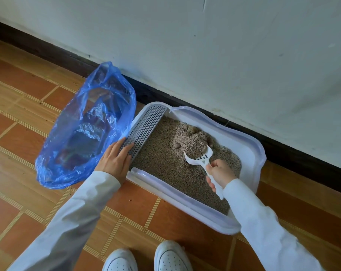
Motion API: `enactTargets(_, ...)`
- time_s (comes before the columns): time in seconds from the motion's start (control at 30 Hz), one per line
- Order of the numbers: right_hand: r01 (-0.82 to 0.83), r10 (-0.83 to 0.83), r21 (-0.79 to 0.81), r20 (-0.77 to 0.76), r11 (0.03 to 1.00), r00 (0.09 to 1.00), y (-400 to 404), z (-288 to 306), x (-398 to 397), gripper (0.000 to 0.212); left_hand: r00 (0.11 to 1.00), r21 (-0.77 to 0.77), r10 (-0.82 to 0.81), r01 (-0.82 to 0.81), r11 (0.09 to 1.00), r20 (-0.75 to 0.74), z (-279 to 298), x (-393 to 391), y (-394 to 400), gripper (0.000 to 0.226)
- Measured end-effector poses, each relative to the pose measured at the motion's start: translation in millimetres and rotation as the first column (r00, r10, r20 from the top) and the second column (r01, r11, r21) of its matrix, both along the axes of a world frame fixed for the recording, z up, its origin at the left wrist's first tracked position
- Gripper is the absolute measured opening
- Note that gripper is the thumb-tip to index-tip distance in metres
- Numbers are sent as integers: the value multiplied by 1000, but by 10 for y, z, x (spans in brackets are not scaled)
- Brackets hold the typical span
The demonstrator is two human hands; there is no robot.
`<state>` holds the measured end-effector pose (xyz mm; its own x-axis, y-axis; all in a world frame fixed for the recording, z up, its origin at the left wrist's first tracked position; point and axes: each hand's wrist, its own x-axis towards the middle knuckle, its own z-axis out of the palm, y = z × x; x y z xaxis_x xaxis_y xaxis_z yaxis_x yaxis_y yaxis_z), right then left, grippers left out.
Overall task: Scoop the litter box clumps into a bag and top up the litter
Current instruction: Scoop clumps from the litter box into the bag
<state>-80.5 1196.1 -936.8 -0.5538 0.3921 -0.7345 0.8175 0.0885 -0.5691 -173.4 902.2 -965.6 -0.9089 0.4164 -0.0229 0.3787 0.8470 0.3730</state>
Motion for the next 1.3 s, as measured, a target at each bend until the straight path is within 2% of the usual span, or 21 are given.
enactTargets(0.2, 51, -59, -56, -139, 997, 989, -45, 169, 192, 4, 1000, -9, 3, -2, 1000, 20, 8, 3, 0, 54)
enactTargets(0.47, -28, 39, 42, -274, 999, 961, -74, 279, 220, 6, 1000, -25, 8, -7, 1000, 24, 44, 20, -11, 54)
enactTargets(0.53, -30, 34, 17, -298, 999, 954, -86, 313, 207, 6, 1000, -22, 7, -7, 1000, 27, 44, 23, -14, 54)
enactTargets(0.9, -87, 116, 98, -355, 991, 928, -160, 414, 151, 10, 1000, 1, 13, -13, 1000, -5, 91, 28, -23, 51)
enactTargets(1.3, -141, 187, 152, -357, 978, 915, -273, 474, 32, 4, 999, 8, 30, -29, 1000, -31, 43, 3, -92, 50)
